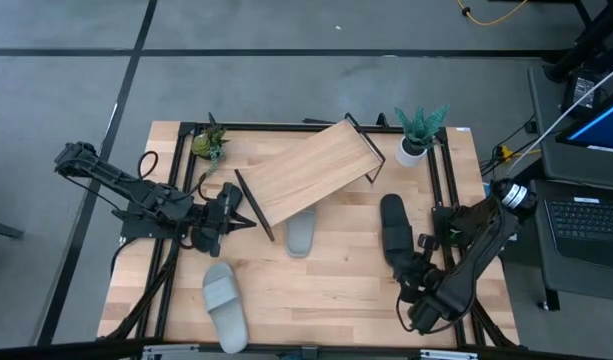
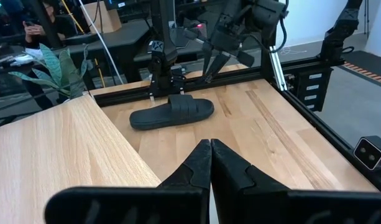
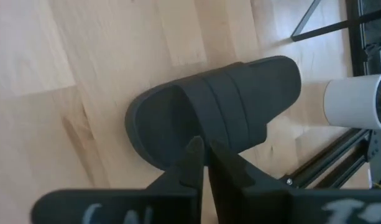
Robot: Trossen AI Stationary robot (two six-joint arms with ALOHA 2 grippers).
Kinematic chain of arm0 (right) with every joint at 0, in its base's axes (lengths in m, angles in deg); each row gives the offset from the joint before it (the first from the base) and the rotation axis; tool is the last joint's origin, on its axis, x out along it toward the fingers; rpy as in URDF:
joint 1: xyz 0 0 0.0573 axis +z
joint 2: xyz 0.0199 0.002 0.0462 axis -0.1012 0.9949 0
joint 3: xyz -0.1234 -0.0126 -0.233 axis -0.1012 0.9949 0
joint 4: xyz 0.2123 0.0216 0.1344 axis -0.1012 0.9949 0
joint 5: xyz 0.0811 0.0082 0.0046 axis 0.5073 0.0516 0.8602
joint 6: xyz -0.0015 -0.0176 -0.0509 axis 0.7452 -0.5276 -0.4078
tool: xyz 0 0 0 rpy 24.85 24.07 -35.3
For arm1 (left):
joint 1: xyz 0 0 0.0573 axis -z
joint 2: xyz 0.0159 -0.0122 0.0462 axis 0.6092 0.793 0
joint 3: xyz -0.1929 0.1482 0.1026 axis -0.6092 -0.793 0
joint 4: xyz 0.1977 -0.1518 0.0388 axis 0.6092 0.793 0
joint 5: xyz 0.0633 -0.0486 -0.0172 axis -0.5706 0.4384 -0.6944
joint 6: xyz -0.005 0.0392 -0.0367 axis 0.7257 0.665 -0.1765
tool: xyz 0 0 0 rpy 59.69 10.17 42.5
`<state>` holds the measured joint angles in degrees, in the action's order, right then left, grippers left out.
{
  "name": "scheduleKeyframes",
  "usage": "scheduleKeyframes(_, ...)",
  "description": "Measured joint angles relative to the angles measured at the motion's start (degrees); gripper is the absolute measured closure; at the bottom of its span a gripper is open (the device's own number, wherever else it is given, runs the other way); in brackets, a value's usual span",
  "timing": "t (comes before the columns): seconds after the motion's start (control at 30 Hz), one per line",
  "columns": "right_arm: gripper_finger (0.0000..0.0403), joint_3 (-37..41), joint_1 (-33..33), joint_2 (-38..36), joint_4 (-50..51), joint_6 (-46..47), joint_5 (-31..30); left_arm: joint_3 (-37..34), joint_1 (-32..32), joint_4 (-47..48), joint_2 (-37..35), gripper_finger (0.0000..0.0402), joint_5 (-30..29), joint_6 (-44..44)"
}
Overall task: Pick and place slides into the shelf
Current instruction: Put the right black slipper on the shelf
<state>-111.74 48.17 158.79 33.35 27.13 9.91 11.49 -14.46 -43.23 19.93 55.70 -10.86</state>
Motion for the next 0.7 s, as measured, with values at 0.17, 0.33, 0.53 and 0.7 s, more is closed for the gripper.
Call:
scheduleKeyframes(0.17,0.033,0.0,-0.8,1.63,-0.34,0.16,-0.58,0.0,0.0,0.02,0.0,0.0401,0.01,0.0)
scheduleKeyframes(0.33,0.0273,0.0,-1.36,2.47,-0.43,0.17,-1.02,0.0,0.0,0.42,0.0,0.0401,0.02,0.0)
scheduleKeyframes(0.53,0.0238,0.02,-1.37,2.51,-6.16,-1.61,-1.01,0.0,0.0,2.69,0.0,0.0401,0.02,-0.02)
scheduleKeyframes(0.7,0.0236,0.02,-1.36,2.51,-10.25,-1.3,0.19,0.0,-0.02,3.25,-0.02,0.0401,0.02,-0.02)
